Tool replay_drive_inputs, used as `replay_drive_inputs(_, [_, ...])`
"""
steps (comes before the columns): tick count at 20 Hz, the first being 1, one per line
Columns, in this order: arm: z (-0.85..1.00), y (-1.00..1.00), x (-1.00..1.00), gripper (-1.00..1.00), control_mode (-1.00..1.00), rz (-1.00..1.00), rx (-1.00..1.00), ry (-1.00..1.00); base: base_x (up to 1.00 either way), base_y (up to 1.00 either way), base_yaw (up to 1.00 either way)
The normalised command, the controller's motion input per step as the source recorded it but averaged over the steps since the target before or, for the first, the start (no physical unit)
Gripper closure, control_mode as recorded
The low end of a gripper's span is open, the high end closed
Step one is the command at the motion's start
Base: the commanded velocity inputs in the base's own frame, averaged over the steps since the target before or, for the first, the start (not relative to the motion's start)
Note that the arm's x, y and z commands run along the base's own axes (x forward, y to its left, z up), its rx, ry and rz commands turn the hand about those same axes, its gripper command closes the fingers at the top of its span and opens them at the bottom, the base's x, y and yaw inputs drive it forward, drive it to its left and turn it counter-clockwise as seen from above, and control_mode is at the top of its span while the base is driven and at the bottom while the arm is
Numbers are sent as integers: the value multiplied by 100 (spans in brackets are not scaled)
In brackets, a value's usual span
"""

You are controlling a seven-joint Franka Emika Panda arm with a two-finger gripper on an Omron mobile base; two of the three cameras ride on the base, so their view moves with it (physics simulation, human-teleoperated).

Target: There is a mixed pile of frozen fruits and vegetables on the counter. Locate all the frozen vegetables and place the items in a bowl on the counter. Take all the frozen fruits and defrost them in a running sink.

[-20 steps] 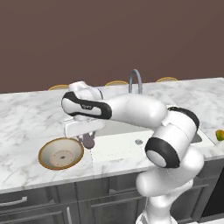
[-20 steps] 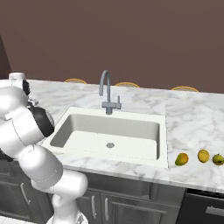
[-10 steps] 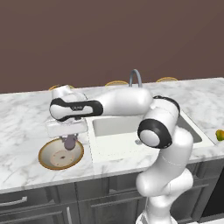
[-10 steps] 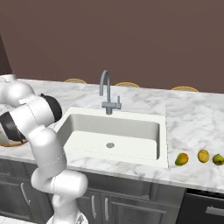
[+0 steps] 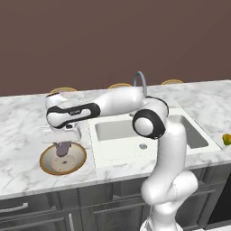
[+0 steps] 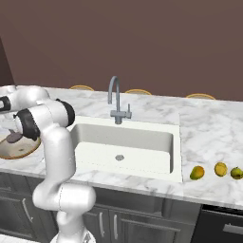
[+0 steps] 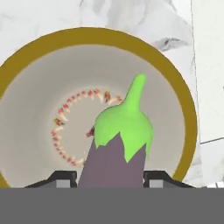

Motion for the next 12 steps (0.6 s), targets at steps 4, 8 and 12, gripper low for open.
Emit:
replay_drive_inputs(4, [-39,28,0,100,-100,-12,-2,0,0,0,0])
replay_drive_inputs(8, [-42,8,-3,100,-100,-14,-3,0,0,0,0])
replay_drive_inputs(12, [-43,-24,3,100,-100,-10,0,-1,0,0,0])
